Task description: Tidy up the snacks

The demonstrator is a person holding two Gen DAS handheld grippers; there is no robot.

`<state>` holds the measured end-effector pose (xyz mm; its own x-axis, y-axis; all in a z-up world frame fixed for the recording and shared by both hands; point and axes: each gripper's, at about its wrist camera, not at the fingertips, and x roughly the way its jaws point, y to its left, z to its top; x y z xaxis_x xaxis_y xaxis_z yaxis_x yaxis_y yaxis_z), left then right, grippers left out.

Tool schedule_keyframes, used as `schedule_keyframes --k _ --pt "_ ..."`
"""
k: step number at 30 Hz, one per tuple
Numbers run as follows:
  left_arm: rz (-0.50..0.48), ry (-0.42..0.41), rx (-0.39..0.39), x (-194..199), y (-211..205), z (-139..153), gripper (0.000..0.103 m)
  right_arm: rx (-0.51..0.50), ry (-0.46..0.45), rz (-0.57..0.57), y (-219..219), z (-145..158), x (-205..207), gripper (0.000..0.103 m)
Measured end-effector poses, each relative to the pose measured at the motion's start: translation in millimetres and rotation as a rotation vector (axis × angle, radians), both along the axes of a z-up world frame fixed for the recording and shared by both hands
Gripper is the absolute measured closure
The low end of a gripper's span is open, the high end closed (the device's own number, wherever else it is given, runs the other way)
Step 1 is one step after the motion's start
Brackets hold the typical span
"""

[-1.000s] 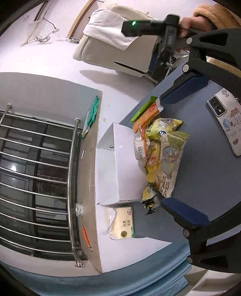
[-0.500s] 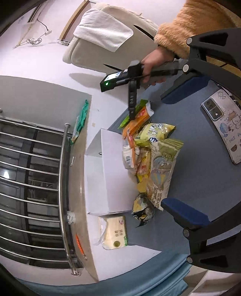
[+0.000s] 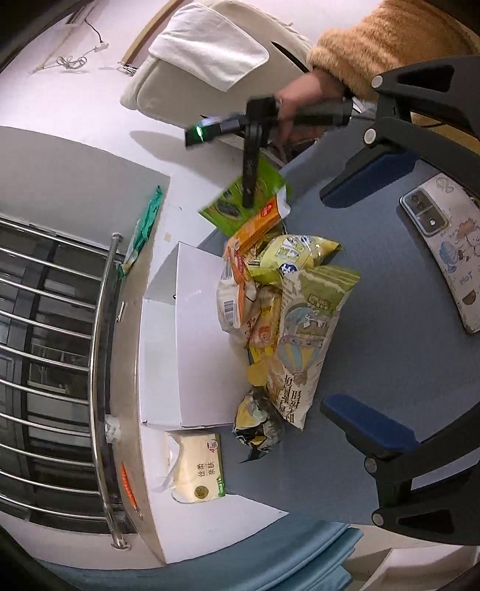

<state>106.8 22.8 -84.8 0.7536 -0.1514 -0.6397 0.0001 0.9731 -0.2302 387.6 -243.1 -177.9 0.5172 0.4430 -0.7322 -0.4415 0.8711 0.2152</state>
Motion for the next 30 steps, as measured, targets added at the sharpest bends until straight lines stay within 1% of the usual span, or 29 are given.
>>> schedule_keyframes --k 3,5,10,14,16,19,23,24,25,27,28,30 --pt "-0.006 0.020 0.038 13 -2 -3 0.000 0.052 -0.043 0.003 -10 19 -15 0.091" --pt "-0.012 0.036 0.064 26 -5 -6 0.000 0.108 -0.070 0.012 -20 33 -29 0.091" --pt "-0.044 0.069 0.055 71 -14 -5 0.000 0.192 -0.105 0.041 -38 56 -72 0.091" --pt "-0.031 0.101 0.108 106 -26 -3 0.000 0.206 -0.125 0.038 -50 59 -91 0.090" --pt "-0.018 0.129 0.127 123 -30 -5 0.000 0.225 -0.104 0.026 -58 56 -94 0.090" --pt "0.019 0.200 0.188 153 -34 -17 0.000 0.266 -0.082 0.009 -72 51 -101 0.090" --pt "0.025 0.234 0.221 174 -32 -32 0.002 0.283 -0.078 0.002 -84 48 -114 0.090" --pt "0.017 0.242 0.228 176 -33 -35 0.015 0.282 -0.077 0.003 -86 47 -117 0.090" --pt "-0.001 0.260 0.220 178 -32 -39 0.041 0.283 -0.075 0.003 -89 46 -118 0.090" --pt "-0.021 0.275 0.158 179 -28 -43 0.048 0.298 -0.062 0.005 -92 43 -121 0.090" --pt "-0.022 0.263 0.137 177 -25 -43 0.053 0.300 -0.061 0.005 -93 43 -122 0.090" --pt "-0.026 0.227 0.139 169 -24 -40 0.057 0.305 -0.060 0.004 -94 41 -123 0.090"
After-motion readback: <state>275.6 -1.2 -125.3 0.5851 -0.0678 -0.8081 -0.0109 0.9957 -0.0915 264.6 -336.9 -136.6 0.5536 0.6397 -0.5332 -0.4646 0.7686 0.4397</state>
